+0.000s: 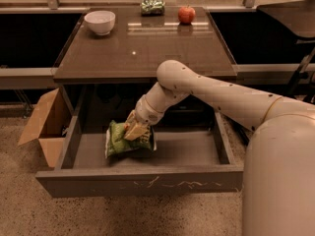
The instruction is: Pick green jalapeno chip bag from top drawer and place on counter
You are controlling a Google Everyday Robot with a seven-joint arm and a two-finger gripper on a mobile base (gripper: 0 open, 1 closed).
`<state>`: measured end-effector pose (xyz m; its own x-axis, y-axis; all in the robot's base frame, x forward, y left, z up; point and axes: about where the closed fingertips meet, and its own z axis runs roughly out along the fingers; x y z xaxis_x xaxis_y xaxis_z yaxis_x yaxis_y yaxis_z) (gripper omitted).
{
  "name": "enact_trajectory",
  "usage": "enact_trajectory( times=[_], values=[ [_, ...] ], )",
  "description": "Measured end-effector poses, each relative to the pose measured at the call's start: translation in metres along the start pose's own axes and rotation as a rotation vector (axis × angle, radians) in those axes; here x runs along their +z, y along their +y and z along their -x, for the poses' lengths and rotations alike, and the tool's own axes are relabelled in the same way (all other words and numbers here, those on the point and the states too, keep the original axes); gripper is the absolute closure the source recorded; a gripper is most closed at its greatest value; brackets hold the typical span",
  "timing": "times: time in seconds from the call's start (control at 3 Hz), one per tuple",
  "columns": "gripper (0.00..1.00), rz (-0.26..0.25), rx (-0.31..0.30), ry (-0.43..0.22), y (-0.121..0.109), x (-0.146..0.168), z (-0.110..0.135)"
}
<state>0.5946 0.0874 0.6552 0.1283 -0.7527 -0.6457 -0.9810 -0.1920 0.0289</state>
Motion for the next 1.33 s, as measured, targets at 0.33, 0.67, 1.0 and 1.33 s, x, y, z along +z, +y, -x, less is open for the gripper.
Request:
enact_trajectory(
  times=[0.33, 0.67, 1.0, 1.33],
  values=[
    [1.0, -0.13, -0.028, -0.021, 0.012, -0.069, 0.014],
    [1.0, -0.237, -0.036, -0.046, 0.014, -0.127, 0.012],
    [1.0, -0.238, -0.037, -0.046, 0.014, -0.128, 0.012],
    [1.0, -0.351, -0.124, -0.018, 0.003, -0.177, 0.037]
  ],
)
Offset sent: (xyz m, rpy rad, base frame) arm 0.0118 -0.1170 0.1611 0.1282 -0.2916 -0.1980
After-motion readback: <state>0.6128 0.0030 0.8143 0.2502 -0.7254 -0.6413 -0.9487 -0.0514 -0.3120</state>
